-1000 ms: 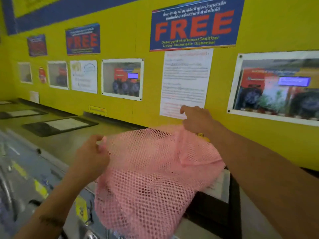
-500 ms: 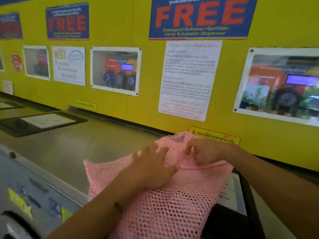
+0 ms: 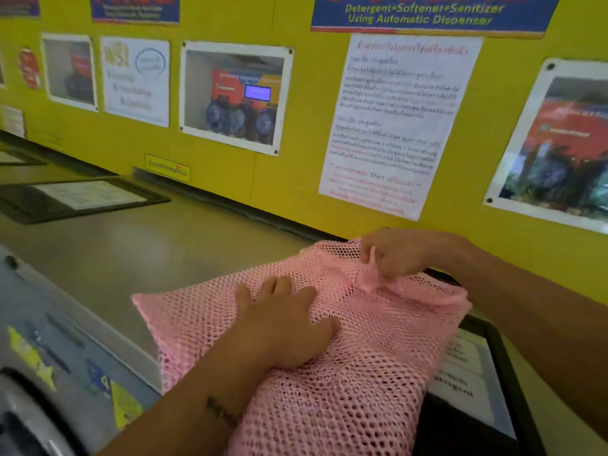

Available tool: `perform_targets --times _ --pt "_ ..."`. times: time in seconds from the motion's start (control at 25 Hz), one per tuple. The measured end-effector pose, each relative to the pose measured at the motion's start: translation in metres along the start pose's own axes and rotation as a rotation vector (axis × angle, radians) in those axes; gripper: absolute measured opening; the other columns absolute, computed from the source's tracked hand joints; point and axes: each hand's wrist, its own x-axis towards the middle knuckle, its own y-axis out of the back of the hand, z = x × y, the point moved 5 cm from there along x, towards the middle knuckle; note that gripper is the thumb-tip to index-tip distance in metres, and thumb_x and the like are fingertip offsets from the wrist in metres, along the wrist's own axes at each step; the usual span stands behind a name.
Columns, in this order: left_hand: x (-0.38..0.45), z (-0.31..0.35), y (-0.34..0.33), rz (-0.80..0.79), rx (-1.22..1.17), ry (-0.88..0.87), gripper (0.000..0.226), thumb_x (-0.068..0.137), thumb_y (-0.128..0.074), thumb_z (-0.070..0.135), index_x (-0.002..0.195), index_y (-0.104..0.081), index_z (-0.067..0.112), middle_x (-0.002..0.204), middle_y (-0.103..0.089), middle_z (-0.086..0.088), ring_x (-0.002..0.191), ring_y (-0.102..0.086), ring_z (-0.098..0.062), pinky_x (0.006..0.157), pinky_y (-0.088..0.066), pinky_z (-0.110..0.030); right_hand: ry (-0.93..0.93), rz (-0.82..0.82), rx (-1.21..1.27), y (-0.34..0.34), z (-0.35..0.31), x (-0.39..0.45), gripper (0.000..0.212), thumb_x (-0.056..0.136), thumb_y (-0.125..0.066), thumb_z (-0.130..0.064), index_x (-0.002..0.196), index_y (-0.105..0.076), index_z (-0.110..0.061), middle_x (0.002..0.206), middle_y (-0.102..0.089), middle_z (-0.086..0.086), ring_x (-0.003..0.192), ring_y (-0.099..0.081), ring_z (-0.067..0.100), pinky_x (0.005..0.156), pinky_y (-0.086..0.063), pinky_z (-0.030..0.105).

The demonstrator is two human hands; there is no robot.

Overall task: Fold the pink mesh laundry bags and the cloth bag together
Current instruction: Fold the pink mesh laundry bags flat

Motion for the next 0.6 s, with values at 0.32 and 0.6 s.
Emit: perform_targets --times 0.32,0.6 --pt "0.004 -0.001 -0.002 -0.031 0.016 0.014 0.077 0.081 -0.022 0.078 0.149 -0.014 0.043 0.164 -0.004 -0.001 0.149 0.001 -0.024 0.113 0.004 -0.064 -0.019 0.762 -0.186 0.051 -0.021 0.001 0.031 0.077 -0.058 -0.014 0.107 -0.053 -0.018 0.103 -0.056 0.005 0.091 -0.054 0.026 0.068 -0.041 0.034" --pt "0.003 0.001 -0.001 -0.047 -0.006 0.020 0.079 0.081 -0.023 0.079 0.150 -0.016 0.042 0.164 -0.006 -0.002 0.149 -0.001 -0.025 0.113 0.004 -0.065 0.058 -0.035 -0.037 -0.038 -0.006 -0.011 0.050 0.093 -0.054 -0.047 0.138 -0.048 -0.028 0.142 -0.050 -0.001 0.123 -0.049 0.019 0.103 -0.041 0.039"
